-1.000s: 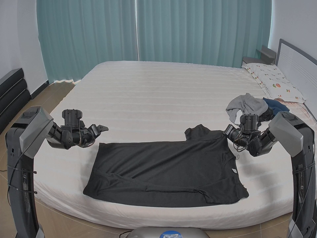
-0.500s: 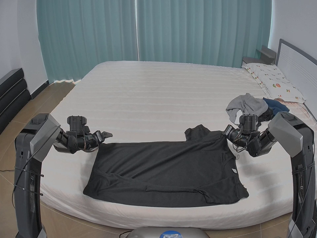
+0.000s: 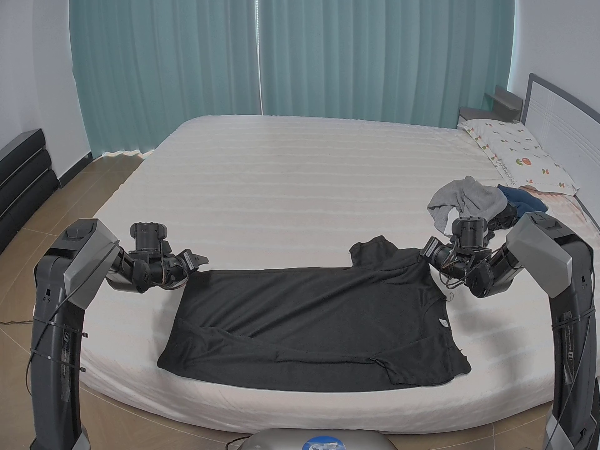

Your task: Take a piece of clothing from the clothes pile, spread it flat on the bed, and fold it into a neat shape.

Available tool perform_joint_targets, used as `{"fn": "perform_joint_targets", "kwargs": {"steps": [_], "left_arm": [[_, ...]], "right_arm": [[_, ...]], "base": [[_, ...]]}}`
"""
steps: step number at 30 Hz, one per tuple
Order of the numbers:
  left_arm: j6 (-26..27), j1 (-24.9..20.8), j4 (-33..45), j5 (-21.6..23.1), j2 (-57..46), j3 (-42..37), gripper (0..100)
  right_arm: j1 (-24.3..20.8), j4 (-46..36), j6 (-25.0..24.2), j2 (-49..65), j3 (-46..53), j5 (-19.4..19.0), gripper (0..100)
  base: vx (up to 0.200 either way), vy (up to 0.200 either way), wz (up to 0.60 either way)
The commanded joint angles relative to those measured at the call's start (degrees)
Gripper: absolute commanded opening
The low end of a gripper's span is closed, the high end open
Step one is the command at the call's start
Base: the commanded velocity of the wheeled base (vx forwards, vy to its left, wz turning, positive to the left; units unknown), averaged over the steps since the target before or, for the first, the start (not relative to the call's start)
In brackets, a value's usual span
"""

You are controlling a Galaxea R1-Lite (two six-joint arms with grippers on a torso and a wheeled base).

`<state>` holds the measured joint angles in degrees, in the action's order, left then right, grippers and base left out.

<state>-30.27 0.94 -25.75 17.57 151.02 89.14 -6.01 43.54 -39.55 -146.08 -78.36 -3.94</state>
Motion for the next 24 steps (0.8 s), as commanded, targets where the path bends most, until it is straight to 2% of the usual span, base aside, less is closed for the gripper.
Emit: {"fn": "perform_joint_targets", "kwargs": {"steps": [1,10,14,24], "left_arm": [[-0.05,0.03,-0.01,-0.34,-0.11,-0.81,0],[-0.05,0.47,-0.53,-0.87,-2.39,-1.95,0],[-0.49,0.64,-0.53,-3.59,-4.24,-2.13,0],[-0.32,1.52,-0.71,-3.86,-6.7,-4.94,0]], "right_arm": [[0.12,0.22,-0.09,-0.17,-0.13,-0.02,0],[0.21,0.22,0.0,-0.08,-0.21,0.07,0],[0.47,0.31,0.0,0.01,-0.39,0.07,0],[0.56,2.6,0.61,0.09,-0.48,0.51,0]], "base": [[0.0,0.0,0.0],[0.0,0.0,0.0],[0.0,0.0,0.0],[0.0,0.0,0.0]]}}
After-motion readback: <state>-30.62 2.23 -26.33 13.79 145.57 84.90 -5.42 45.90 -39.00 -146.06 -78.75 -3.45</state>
